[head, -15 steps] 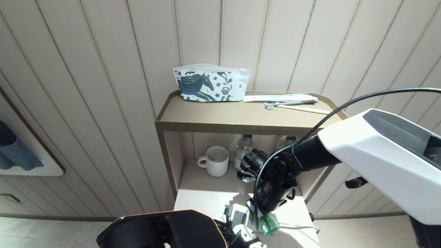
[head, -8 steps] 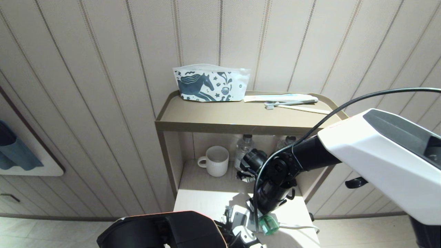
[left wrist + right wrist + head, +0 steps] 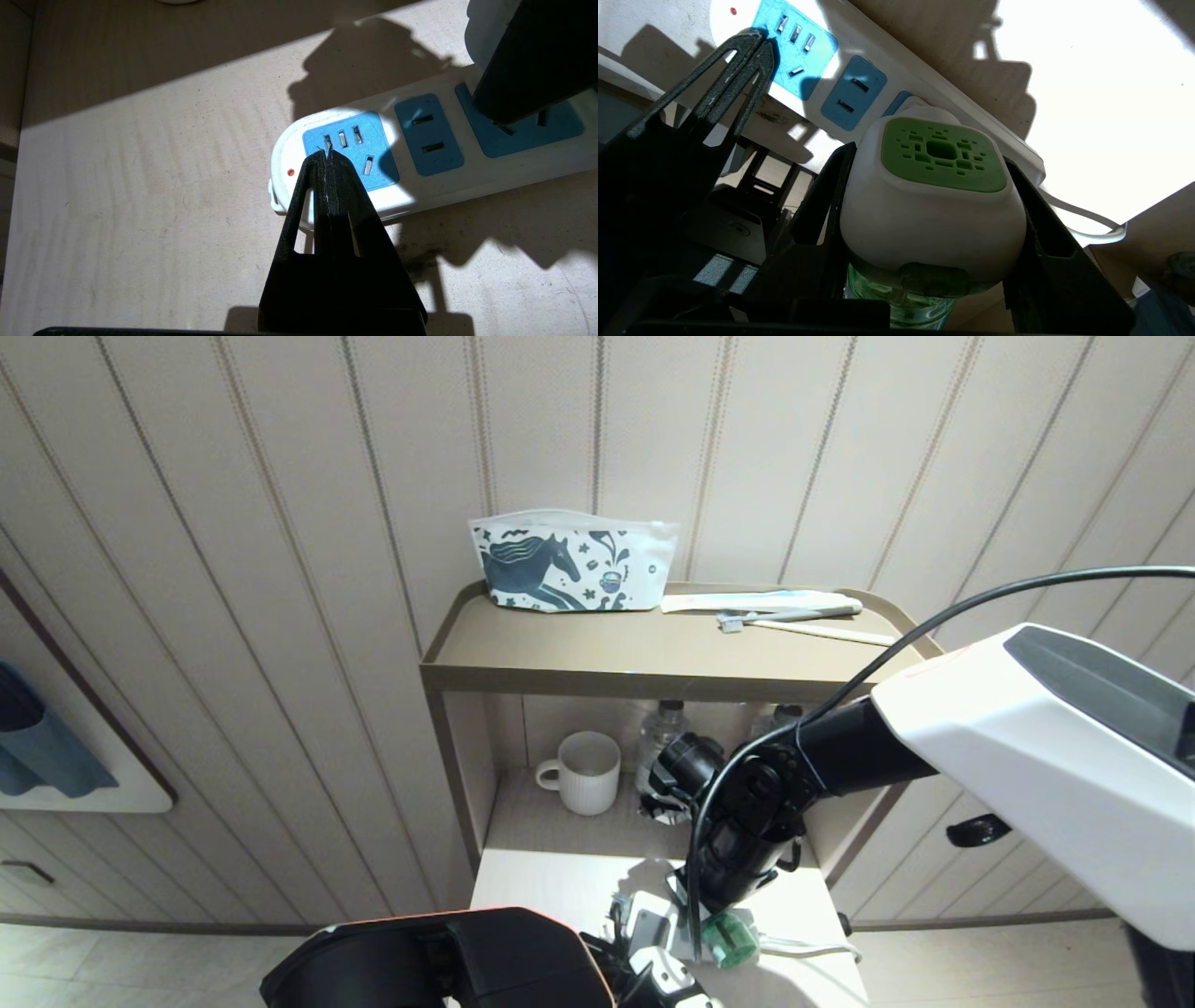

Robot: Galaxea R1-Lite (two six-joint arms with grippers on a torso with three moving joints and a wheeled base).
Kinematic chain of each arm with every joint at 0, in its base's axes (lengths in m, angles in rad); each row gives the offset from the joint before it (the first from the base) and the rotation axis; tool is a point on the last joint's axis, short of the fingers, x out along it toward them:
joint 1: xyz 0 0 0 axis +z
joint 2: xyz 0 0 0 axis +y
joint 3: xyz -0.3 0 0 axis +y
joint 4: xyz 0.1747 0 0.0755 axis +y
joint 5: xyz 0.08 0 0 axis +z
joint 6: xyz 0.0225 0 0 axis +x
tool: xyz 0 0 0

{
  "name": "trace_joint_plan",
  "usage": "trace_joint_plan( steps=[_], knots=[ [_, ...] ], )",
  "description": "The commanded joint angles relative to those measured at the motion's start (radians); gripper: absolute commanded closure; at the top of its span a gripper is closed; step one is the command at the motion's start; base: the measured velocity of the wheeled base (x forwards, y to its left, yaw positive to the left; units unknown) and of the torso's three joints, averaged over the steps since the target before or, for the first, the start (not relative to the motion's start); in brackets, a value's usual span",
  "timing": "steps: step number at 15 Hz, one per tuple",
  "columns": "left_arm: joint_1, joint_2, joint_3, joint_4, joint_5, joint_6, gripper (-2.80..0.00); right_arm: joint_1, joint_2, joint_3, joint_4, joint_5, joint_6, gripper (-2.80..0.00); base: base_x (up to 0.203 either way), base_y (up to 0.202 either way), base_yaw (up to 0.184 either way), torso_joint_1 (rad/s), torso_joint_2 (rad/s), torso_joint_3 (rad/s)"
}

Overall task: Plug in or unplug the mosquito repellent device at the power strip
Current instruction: Hold the socket with your left hand and unplug it with your right hand

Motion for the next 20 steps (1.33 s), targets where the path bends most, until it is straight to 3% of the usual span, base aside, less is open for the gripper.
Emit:
trace_joint_plan(
  steps=[1, 13, 20],
  knots=[
    [0.0, -0.001, 0.001, -0.005, 0.002, -0.001, 0.0, 0.005, -0.021, -0.001, 0.002, 0.003, 0.0, 0.0, 0.0, 0.0, 0.0, 0.0, 0.0, 0.0],
    [0.0, -0.002, -0.082, -0.004, 0.003, 0.019, 0.0, 0.019, 0.023, 0.002, -0.025, 0.002, 0.0, 0.0, 0.0, 0.0, 0.0, 0.0, 0.0, 0.0],
    [0.003, -0.001, -0.053, -0.014, 0.011, 0.013, 0.0, 0.011, 0.028, 0.002, -0.026, 0.003, 0.0, 0.0, 0.0, 0.0, 0.0, 0.0, 0.0, 0.0]
  ],
)
